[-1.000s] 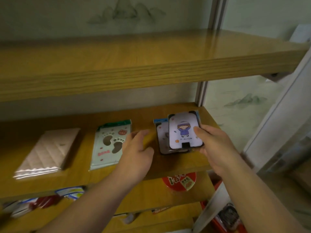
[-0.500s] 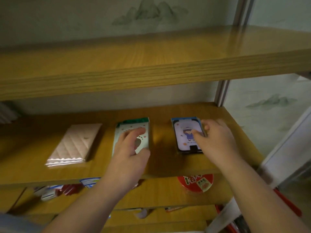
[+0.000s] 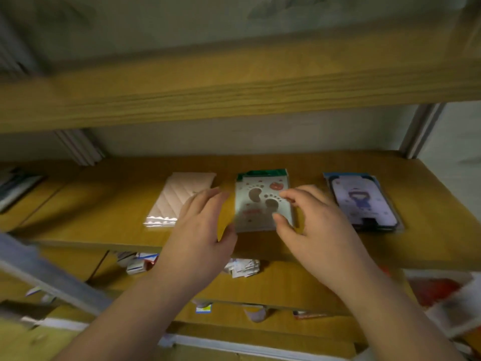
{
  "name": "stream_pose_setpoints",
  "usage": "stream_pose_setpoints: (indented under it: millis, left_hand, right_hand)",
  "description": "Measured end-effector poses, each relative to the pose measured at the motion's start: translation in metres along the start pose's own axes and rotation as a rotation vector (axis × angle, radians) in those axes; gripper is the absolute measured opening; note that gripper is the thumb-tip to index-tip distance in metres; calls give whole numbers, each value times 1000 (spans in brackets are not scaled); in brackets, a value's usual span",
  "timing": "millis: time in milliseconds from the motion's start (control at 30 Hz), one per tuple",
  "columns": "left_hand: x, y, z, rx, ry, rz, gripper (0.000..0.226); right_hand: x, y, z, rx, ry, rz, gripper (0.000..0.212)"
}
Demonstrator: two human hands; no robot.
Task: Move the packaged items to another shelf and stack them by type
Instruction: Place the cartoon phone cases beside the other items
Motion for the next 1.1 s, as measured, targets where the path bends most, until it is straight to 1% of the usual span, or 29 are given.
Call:
stream_pose_setpoints:
  millis: [233, 367, 533, 800, 967, 1100]
  left_hand:
    - [72, -47, 34, -70, -35, 46, 58]
    - [132, -86, 65, -114, -72, 62, 58]
    - [218, -140, 113, -172, -123, 90, 59]
    - [346, -222, 187, -259, -213, 45, 61]
    - [419, -256, 220, -292, -306, 50, 63]
    - [464, -267, 234, -307, -400, 72, 65]
  right_hand:
    - [84, 46, -5, 36, -76, 52, 47]
    - [137, 78, -7, 5, -65, -38, 46]
    - [218, 134, -7, 35, -89, -104, 49]
    - [355, 230, -16, 143, -183, -65, 48]
    - [429, 286, -17, 213, -248, -86, 47]
    - [477, 332, -12, 307, -315, -112, 51]
Point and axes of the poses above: each hand's wrist, its own z-axis away from the middle knuckle, its own y-axis out of the palm, x = y × z, the point moved 9 cm from there along -z, towards the middle knuckle, and after that the axes turned 2 degrees about x, right-handed, at the moved point
